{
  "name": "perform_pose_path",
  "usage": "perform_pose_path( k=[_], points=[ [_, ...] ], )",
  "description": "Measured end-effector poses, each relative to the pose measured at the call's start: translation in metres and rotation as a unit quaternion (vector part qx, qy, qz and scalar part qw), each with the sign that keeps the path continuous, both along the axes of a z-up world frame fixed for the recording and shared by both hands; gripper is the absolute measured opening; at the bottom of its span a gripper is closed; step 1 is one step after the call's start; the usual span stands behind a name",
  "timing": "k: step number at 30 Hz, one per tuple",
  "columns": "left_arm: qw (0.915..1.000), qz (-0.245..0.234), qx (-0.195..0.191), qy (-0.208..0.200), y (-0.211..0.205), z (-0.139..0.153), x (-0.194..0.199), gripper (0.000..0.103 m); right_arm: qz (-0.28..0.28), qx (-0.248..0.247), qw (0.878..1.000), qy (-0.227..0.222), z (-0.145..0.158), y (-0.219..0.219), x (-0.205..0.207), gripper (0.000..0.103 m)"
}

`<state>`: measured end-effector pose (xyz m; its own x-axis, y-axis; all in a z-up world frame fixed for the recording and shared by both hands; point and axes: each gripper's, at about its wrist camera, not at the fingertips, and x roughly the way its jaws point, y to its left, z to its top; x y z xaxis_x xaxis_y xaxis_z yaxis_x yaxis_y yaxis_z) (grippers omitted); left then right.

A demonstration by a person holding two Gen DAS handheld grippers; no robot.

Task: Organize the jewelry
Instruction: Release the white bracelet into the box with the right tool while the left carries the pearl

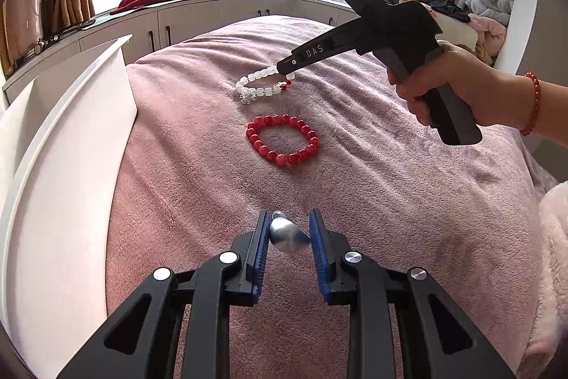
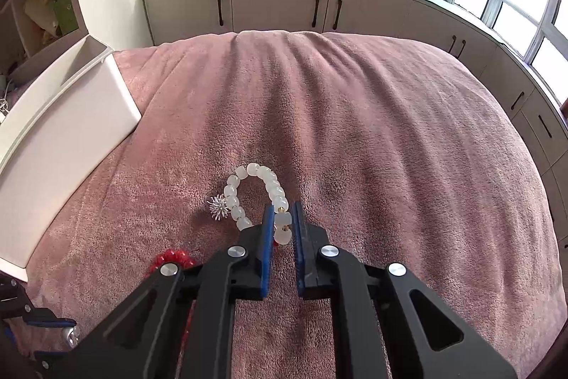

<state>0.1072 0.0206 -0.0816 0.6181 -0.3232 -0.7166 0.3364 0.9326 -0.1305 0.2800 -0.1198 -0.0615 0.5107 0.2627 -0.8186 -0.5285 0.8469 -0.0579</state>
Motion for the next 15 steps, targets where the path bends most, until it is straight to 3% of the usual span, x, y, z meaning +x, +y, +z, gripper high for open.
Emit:
perform_pose_path(
  k=[6, 12, 15],
  points=[
    [0.9995, 0.01, -0.012, -0.028, 0.012, 0.026, -0.013, 0.028, -0.011, 0.029, 1.0, -0.003, 0.028, 0.0, -0.011, 0.011],
    [0.9973, 0.056, -0.045, -0.019, 0.039, 0.049, -0.021, 0.027, -0.007, 0.052, 0.999, -0.01, 0.061, 0.011, -0.018, 0.011],
    [0.9954, 0.067, -0.058, -0.036, 0.05, 0.065, -0.025, 0.027, 0.003, 0.06, 0.998, -0.017, 0.078, 0.023, -0.022, 0.011]
  ],
)
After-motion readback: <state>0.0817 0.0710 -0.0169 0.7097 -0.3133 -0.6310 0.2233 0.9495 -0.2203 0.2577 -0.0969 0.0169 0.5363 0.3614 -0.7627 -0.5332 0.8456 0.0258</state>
